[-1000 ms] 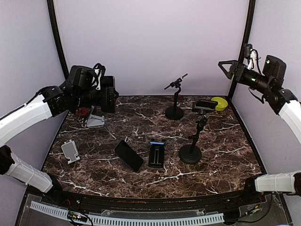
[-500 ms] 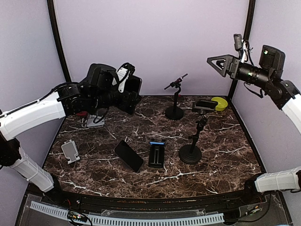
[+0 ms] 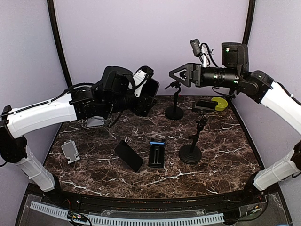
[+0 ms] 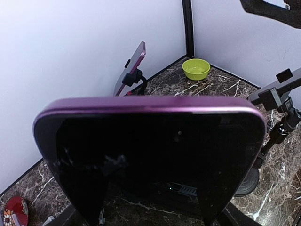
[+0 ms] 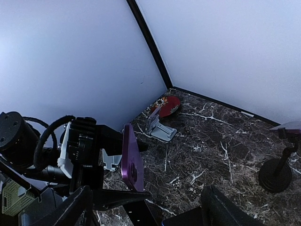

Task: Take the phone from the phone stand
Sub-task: Pass from the left arm to the right

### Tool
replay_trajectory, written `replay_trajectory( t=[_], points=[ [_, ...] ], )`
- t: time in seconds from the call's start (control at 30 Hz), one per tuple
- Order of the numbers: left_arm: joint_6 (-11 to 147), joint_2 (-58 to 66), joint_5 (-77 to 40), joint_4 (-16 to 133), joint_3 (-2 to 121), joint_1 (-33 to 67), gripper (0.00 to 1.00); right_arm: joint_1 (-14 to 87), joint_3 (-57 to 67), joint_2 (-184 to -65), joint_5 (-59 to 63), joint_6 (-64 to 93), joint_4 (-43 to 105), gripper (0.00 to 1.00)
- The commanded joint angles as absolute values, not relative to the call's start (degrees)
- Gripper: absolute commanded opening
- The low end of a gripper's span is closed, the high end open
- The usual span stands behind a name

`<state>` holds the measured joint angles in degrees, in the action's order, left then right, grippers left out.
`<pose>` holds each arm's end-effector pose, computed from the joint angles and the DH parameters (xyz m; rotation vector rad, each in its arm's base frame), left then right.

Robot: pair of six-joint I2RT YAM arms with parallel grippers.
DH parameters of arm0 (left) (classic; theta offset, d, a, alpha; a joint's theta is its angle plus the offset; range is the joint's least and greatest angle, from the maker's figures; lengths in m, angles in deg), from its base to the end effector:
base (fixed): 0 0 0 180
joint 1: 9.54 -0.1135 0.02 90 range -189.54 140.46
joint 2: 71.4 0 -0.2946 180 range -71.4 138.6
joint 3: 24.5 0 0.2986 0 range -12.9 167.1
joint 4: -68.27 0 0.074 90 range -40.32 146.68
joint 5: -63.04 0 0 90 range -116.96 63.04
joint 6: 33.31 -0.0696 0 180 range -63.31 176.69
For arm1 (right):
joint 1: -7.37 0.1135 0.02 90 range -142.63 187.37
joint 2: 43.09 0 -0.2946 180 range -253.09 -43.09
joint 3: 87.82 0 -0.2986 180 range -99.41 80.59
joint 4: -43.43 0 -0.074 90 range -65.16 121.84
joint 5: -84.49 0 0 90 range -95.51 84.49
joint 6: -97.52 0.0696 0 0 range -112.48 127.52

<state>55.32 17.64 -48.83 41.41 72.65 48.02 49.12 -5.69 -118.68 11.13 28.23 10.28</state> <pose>0.2589 -0.3590 0.4056 0.6936 1.7533 -0.3120 0.2562 0.2554 0.4855 -0.5606 1.7878 1.0294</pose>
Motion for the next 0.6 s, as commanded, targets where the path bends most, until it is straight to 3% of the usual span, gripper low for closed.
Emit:
replay_trajectory(
  t=[0.0, 0.23, 0.57],
  points=[
    [54.2, 16.5, -50.0, 46.8, 76.1, 49.0, 0.5, 52.2, -8.3, -120.3, 6.7, 29.0, 11.9, 0.78],
    [52.6, 17.3, -51.1, 47.6, 76.6, 50.2, 0.5, 55.0, -9.4, -123.8, 6.0, 29.5, 13.5, 0.7],
    [51.2, 17.6, -52.3, 48.7, 76.5, 51.2, 0.5, 56.8, -11.0, -126.8, 5.6, 29.0, 14.0, 0.47]
  ],
)
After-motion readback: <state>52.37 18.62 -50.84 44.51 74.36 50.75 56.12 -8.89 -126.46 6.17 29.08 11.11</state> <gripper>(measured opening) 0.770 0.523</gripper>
